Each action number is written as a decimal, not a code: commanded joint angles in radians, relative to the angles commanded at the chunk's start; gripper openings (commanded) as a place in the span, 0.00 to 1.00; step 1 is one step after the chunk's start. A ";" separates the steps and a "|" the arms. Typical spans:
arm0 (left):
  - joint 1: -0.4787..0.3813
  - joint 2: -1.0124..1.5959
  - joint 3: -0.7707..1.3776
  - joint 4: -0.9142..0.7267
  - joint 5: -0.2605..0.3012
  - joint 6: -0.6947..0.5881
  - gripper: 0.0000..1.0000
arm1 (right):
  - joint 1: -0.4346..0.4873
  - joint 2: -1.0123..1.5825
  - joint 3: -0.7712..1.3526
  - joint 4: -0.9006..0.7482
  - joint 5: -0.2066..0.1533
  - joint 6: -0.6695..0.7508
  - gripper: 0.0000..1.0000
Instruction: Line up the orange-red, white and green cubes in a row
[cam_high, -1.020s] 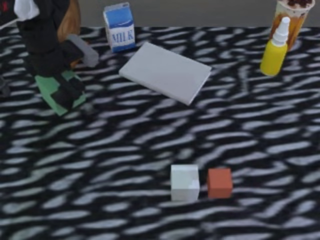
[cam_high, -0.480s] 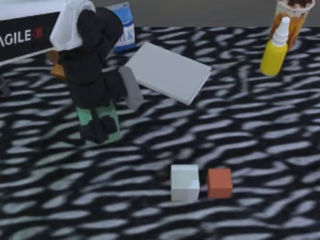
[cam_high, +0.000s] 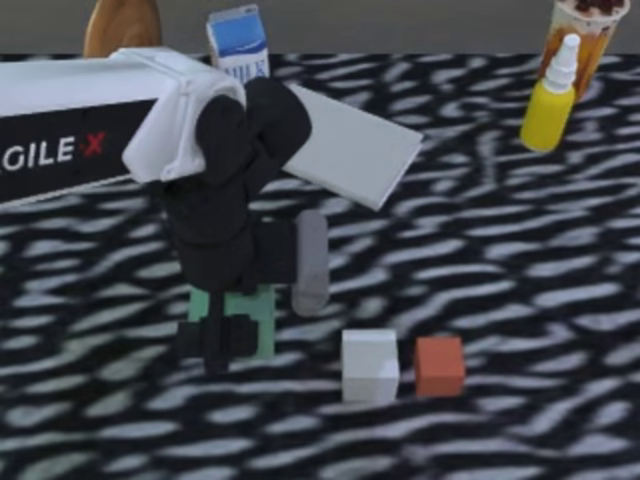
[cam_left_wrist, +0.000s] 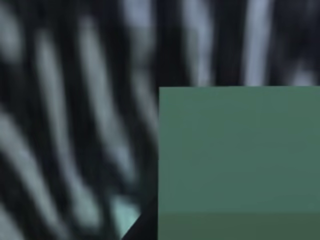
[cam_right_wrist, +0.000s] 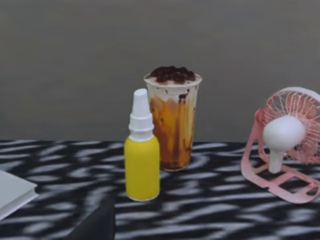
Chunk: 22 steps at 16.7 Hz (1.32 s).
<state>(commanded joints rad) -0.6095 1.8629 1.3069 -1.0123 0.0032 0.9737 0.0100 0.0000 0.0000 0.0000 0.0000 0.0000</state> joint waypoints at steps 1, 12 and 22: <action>0.000 0.000 0.000 0.000 0.000 0.000 0.00 | 0.000 0.000 0.000 0.000 0.000 0.000 1.00; -0.007 0.123 -0.134 0.257 0.001 -0.005 0.00 | 0.000 0.000 0.000 0.000 0.000 0.000 1.00; -0.007 0.123 -0.134 0.257 0.001 -0.005 0.53 | 0.000 0.000 0.000 0.000 0.000 0.000 1.00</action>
<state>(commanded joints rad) -0.6164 1.9864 1.1732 -0.7551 0.0039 0.9687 0.0100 0.0000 0.0000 0.0000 0.0000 0.0000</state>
